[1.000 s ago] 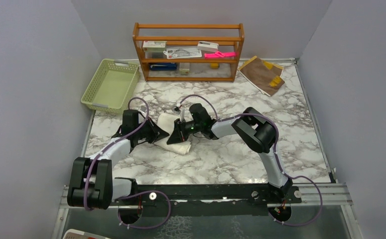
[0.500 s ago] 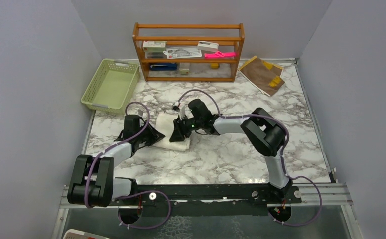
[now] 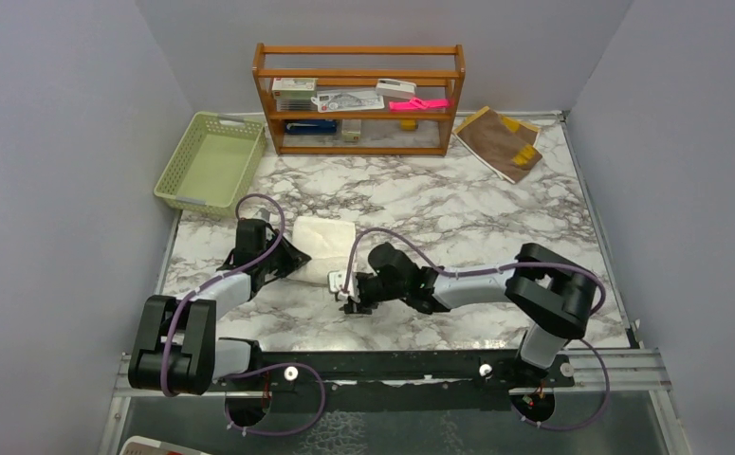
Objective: Roll the towels
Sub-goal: Roll the towel at the center of the board.
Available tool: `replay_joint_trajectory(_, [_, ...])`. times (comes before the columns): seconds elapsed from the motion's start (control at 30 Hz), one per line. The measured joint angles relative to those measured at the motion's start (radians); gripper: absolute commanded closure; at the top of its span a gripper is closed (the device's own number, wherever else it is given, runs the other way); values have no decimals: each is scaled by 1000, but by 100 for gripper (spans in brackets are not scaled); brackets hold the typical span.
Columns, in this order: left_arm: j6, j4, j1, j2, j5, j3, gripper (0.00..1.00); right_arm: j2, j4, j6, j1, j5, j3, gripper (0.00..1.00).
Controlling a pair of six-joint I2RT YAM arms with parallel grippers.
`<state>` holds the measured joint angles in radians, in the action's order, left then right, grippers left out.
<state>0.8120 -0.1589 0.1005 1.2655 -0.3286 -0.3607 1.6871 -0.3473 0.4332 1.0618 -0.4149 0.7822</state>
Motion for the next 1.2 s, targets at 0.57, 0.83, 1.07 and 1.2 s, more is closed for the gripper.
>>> replay_joint_trajectory(0.57, [0,-16,0,15,1,-1,100,152,-143,316,57,149,47,48])
replay_joint_trajectory(0.83, [-2,-21,0,21,0,-2,100,199,-161,366,58,196,75,49])
replay_joint_trajectory(1.07, [-8,-24,0,25,0,-4,100,267,-163,407,58,269,134,79])
replay_joint_trajectory(1.2, [-16,-16,0,26,4,-10,100,296,-172,412,58,343,159,99])
